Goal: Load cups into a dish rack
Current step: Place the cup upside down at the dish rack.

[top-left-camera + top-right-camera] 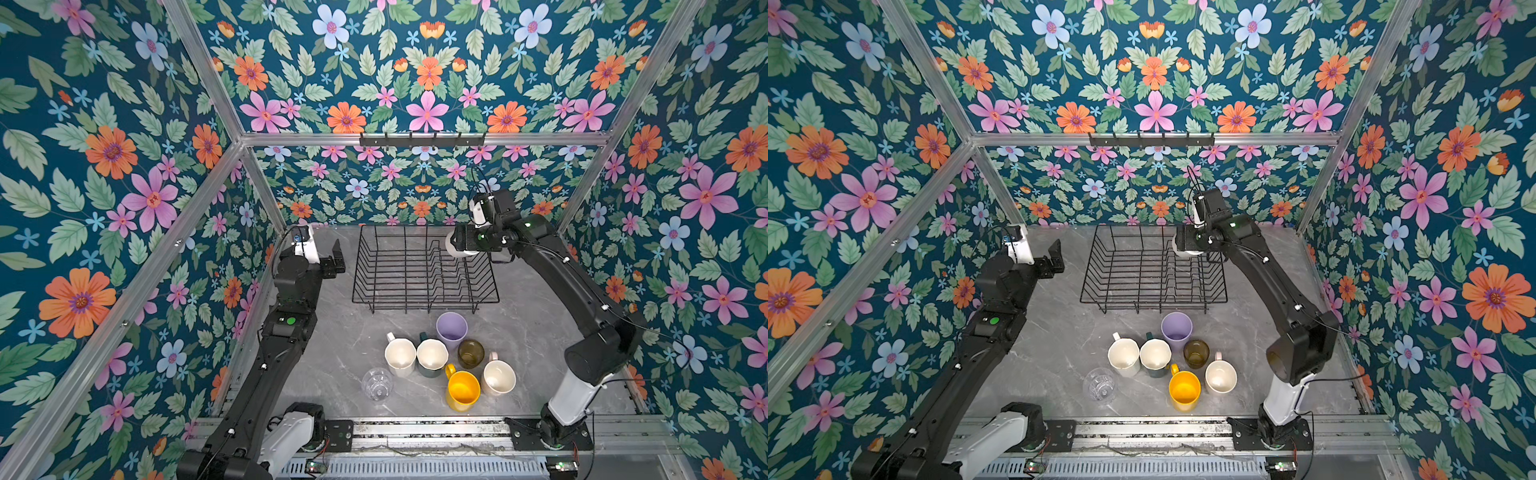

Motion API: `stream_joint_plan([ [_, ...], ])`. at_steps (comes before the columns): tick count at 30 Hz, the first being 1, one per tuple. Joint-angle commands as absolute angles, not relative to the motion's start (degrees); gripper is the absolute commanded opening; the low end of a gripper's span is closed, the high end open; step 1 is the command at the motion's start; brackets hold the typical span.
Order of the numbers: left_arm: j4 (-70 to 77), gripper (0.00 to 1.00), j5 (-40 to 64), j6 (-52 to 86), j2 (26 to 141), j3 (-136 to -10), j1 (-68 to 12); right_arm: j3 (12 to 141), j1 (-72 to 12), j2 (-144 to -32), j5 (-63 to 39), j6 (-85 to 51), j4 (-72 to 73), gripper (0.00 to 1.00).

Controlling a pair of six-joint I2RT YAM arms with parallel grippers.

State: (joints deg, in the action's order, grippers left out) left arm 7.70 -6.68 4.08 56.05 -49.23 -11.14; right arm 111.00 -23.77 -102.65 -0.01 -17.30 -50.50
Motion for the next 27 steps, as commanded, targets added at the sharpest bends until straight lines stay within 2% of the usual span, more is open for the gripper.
stream_joint_plan([
  [1,8.29,1.00,-9.18,3.34,54.79,-49.09,-11.07,114.68,-23.06,-105.68,2.29,-18.85,-51.77,0.00],
  [14,6.86,1.00,-8.29,3.16,50.13,-48.21,-11.07,140.14,-21.23,-124.89,5.28,-16.46,-64.57,0.00],
  [27,6.60,1.00,-8.17,2.99,48.47,-47.88,-11.07,147.28,-19.15,-132.01,4.92,-16.35,-66.54,0.00],
])
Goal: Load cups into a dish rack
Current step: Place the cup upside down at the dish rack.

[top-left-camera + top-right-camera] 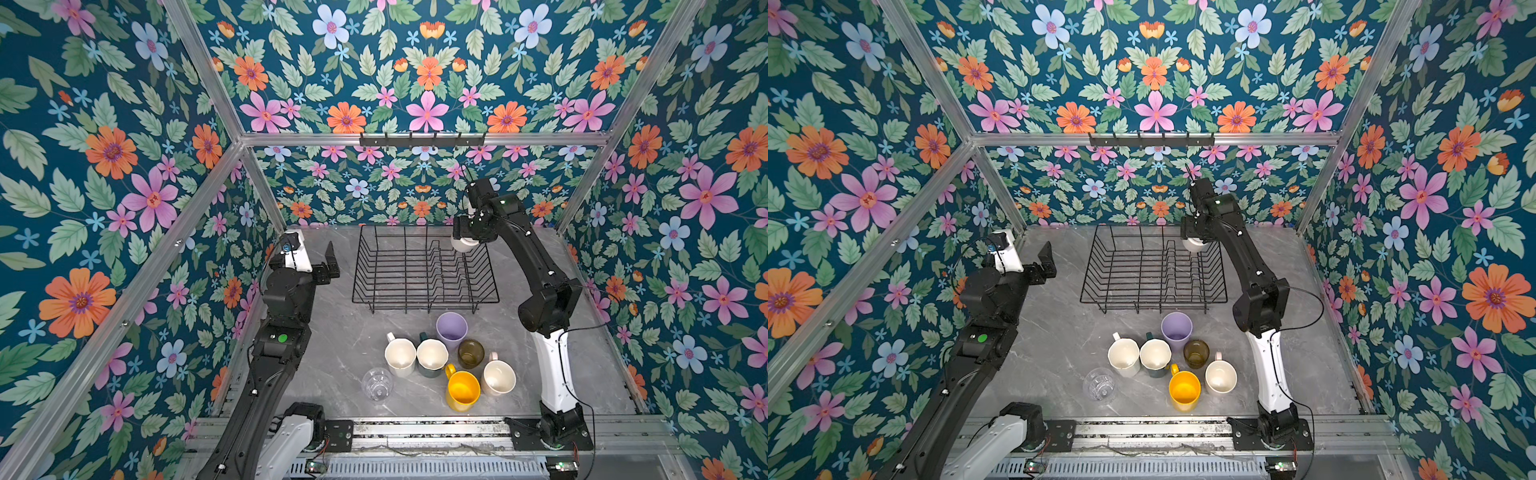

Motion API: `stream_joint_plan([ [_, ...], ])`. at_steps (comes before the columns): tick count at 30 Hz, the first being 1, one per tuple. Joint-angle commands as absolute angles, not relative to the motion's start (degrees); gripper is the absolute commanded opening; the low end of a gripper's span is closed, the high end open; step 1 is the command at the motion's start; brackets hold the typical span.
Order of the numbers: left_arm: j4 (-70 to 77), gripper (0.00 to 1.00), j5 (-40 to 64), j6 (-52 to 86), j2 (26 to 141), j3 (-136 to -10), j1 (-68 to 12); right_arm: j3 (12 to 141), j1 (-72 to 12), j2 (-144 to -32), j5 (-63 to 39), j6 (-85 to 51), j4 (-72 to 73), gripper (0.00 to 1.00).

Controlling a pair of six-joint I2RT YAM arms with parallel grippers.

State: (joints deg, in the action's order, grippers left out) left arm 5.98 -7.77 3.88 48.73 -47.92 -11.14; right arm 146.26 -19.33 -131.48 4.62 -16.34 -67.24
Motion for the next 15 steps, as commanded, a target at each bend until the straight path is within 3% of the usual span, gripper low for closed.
stream_joint_plan([
  [1,6.63,1.00,-8.16,2.99,48.36,-47.81,-11.07,147.42,-19.05,-132.56,4.79,-16.39,-66.40,0.00],
  [15,6.76,1.00,-8.00,2.81,48.21,-47.64,-11.07,151.96,-18.47,-139.29,4.37,-15.91,-64.25,0.00],
])
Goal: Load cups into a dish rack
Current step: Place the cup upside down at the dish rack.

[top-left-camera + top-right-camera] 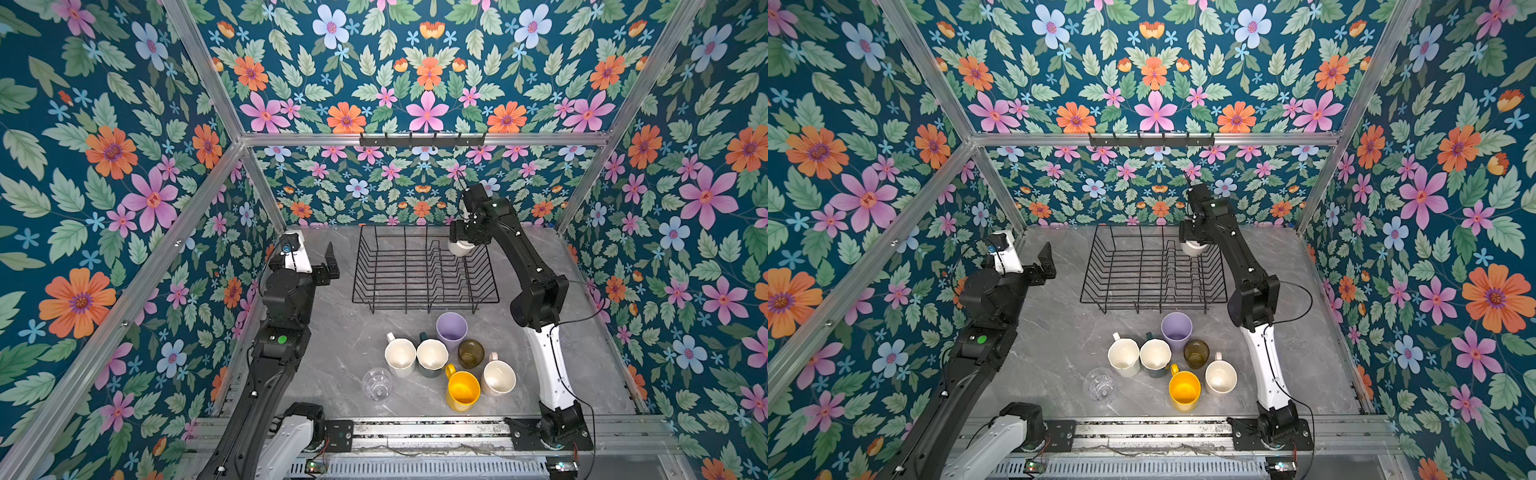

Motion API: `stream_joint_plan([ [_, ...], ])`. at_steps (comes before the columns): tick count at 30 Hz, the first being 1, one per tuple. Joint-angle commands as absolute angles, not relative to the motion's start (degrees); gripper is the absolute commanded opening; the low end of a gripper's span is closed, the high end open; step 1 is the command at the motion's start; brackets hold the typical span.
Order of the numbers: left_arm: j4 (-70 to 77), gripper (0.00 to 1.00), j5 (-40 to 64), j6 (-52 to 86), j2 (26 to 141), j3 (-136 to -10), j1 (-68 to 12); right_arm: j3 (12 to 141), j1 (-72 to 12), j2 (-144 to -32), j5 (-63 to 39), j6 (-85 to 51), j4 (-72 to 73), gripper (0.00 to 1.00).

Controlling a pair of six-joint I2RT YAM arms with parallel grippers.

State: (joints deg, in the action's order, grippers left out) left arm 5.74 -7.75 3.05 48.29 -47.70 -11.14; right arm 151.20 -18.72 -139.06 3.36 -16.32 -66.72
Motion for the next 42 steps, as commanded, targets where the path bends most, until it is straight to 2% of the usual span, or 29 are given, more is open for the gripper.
stream_joint_plan([
  [1,6.77,1.00,-7.84,2.82,48.33,-47.69,-11.07,151.96,-18.28,-139.56,4.39,-15.88,-64.06,0.00],
  [33,6.86,1.00,-6.72,2.70,48.43,-47.64,-11.07,153.54,-17.37,-148.53,2.56,-15.54,-62.97,0.00],
  [34,6.86,1.00,-6.65,2.72,48.42,-47.66,-11.05,153.50,-17.32,-148.62,2.40,-15.56,-63.01,0.02],
  [38,6.86,1.00,-6.51,2.81,48.52,-47.68,-11.07,153.47,-17.43,-148.67,1.71,-15.65,-63.10,0.44],
  [39,6.86,1.00,-6.49,2.81,48.52,-47.65,-11.03,153.46,-17.42,-148.56,1.45,-15.58,-63.10,0.49],
  [42,6.86,1.00,-6.58,2.79,48.60,-47.64,-11.07,153.15,-17.41,-148.15,1.15,-15.47,-63.17,0.58],
])
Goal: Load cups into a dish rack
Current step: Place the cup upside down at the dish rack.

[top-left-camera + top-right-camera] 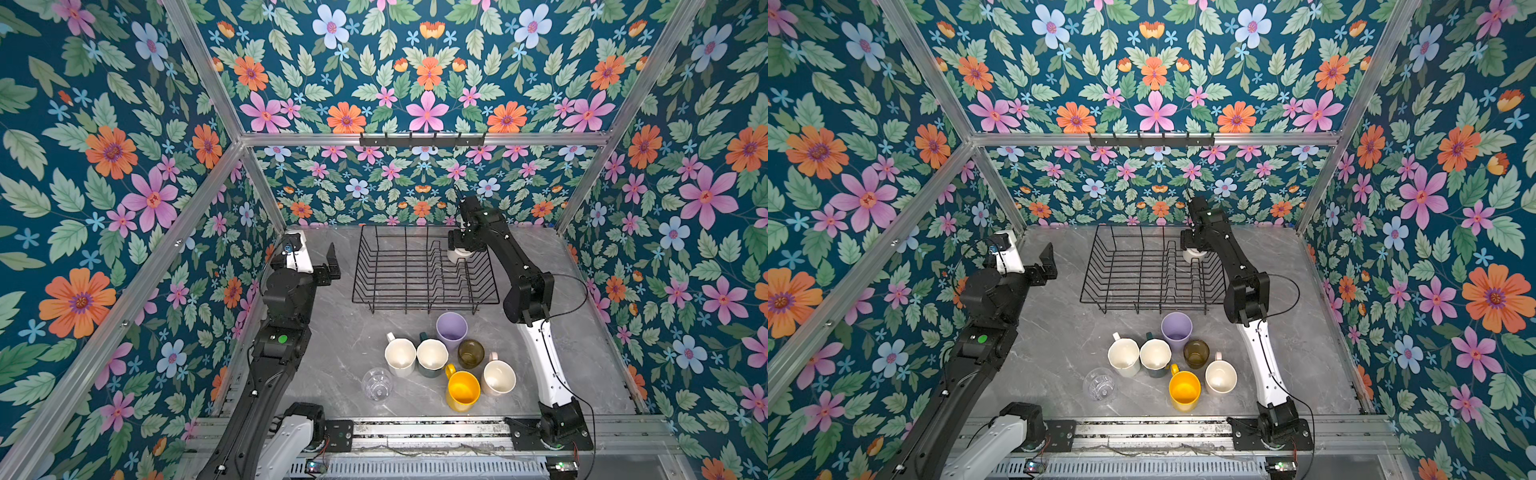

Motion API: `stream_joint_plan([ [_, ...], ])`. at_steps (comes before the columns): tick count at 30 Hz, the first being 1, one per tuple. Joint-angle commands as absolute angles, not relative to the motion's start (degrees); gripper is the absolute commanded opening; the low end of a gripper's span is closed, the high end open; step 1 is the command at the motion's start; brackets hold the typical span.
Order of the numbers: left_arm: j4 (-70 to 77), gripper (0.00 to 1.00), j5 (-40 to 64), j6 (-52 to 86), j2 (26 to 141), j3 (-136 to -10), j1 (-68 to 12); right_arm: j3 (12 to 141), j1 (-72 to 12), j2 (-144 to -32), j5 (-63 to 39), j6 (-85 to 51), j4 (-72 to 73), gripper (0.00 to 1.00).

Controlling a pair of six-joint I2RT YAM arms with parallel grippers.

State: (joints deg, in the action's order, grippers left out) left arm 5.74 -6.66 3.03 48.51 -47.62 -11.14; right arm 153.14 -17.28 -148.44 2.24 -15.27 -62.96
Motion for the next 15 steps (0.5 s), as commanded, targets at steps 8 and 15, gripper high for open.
stream_joint_plan([
  [8,6.86,1.00,-6.27,2.90,48.70,-47.77,-11.07,152.14,-17.50,-147.50,1.30,-15.23,-63.24,0.67],
  [15,6.77,1.00,-6.50,2.81,48.64,-47.74,-11.07,152.05,-17.80,-147.26,1.59,-14.89,-63.14,0.79],
])
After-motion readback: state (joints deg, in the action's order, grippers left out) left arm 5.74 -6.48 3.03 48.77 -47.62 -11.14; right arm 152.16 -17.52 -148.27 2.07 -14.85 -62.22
